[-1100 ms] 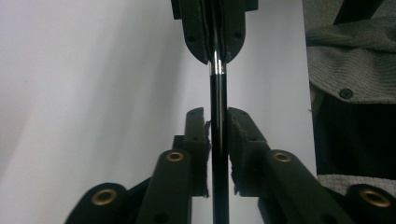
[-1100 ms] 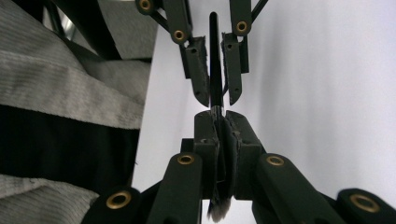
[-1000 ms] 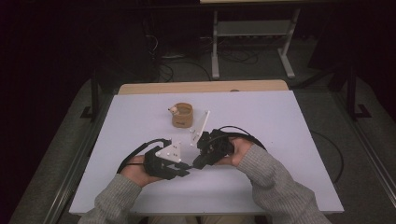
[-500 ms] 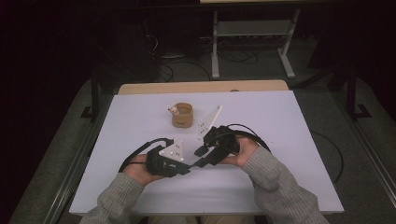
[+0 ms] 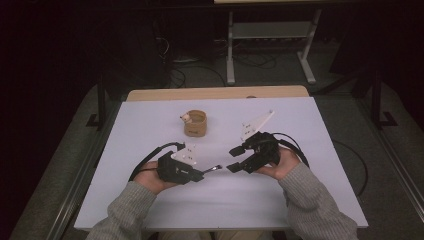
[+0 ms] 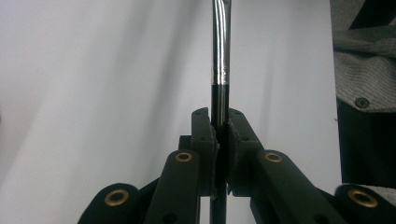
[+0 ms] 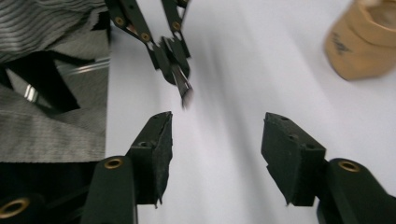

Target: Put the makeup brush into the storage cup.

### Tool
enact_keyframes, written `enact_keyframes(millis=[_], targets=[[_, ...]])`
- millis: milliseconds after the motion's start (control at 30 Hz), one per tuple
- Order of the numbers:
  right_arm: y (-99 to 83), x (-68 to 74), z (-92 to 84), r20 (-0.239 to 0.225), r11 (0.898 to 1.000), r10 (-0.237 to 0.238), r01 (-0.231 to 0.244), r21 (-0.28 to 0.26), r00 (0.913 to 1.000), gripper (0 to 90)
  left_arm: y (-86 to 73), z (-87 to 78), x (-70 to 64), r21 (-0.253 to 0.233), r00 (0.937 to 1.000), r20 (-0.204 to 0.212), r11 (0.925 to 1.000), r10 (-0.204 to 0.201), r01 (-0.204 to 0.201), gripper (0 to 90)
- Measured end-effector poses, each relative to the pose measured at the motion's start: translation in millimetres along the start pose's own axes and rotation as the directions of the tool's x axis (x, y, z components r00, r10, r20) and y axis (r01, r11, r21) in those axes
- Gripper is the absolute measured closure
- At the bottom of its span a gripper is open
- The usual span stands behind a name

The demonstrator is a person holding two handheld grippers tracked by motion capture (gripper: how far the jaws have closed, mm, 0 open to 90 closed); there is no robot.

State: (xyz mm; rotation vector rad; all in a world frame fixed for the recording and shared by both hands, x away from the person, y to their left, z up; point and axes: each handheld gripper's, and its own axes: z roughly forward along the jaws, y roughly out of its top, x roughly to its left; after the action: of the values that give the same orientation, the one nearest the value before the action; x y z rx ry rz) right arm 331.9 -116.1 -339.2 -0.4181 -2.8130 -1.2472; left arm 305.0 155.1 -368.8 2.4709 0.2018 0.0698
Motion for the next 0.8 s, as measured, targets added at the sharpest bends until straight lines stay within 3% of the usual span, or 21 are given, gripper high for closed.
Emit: enact_keyframes(millis=[100,333,467,800], targets=[[-10.5,-2.6,-6.2,0.017,0.999,0.037,-0.036,-0.016,0.9992,39.7,-0.7,-2.1,4.4,-0.018,0.9998,-0.004,0.9997,-0.018,0.018,83.4],[-28.4,-6.4,-13.0,0.056,0.997,0.069,-0.068,-0.021,0.9960,37.8,2.3,-7.1,11.8,-0.043,0.9985,-0.028,0.9980,-0.048,0.047,83.4],[-41.9,-7.3,-19.1,0.065,0.992,0.119,-0.116,-0.046,0.9907,36.3,5.1,-9.8,18.2,-0.069,0.9971,-0.035,0.9955,-0.068,0.065,83.4],[-71.3,-10.9,-28.3,0.112,0.984,0.171,-0.164,-0.074,0.9789,33.7,12.7,-13.4,38.1,-0.124,0.9925,-0.059,0.9874,-0.107,0.099,83.3]])
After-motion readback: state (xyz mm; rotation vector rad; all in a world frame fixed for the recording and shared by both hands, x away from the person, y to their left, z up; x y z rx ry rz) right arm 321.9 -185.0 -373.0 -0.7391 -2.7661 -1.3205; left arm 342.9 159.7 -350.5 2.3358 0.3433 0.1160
